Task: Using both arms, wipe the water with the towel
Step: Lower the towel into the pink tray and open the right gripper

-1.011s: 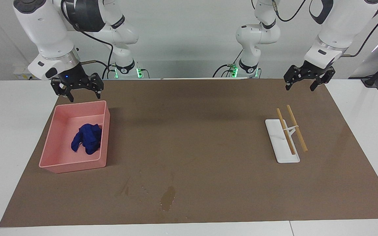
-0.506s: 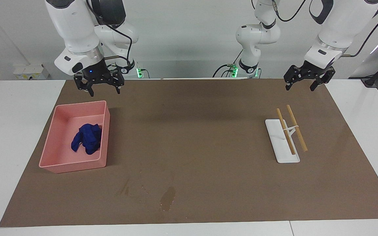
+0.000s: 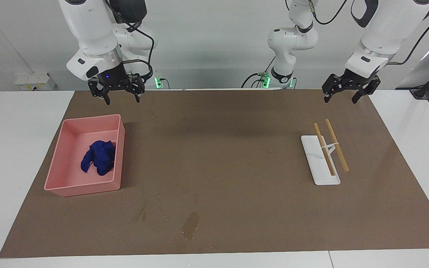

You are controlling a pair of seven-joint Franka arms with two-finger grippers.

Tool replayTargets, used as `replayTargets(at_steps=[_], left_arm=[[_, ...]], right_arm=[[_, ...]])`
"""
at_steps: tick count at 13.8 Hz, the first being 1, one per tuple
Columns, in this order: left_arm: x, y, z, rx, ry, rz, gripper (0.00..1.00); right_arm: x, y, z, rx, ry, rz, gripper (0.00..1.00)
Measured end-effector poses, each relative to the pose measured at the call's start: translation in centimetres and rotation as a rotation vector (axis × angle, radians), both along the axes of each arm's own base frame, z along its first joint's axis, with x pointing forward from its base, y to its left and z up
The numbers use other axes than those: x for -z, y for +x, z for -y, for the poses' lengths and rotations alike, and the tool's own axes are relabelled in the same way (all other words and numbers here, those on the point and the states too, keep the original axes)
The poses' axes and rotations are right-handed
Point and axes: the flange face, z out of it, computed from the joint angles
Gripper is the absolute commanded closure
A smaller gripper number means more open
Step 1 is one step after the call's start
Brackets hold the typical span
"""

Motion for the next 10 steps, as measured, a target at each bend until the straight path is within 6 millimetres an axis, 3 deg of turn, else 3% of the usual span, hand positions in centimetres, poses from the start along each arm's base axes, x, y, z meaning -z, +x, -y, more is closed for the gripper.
replayTargets(at_steps=[10], left_arm=[[0.0, 0.0, 0.0, 0.0, 0.0, 0.0, 0.0]], right_arm=[[-0.1, -0.5, 1.6, 0.022, -0.007, -0.038, 0.0]])
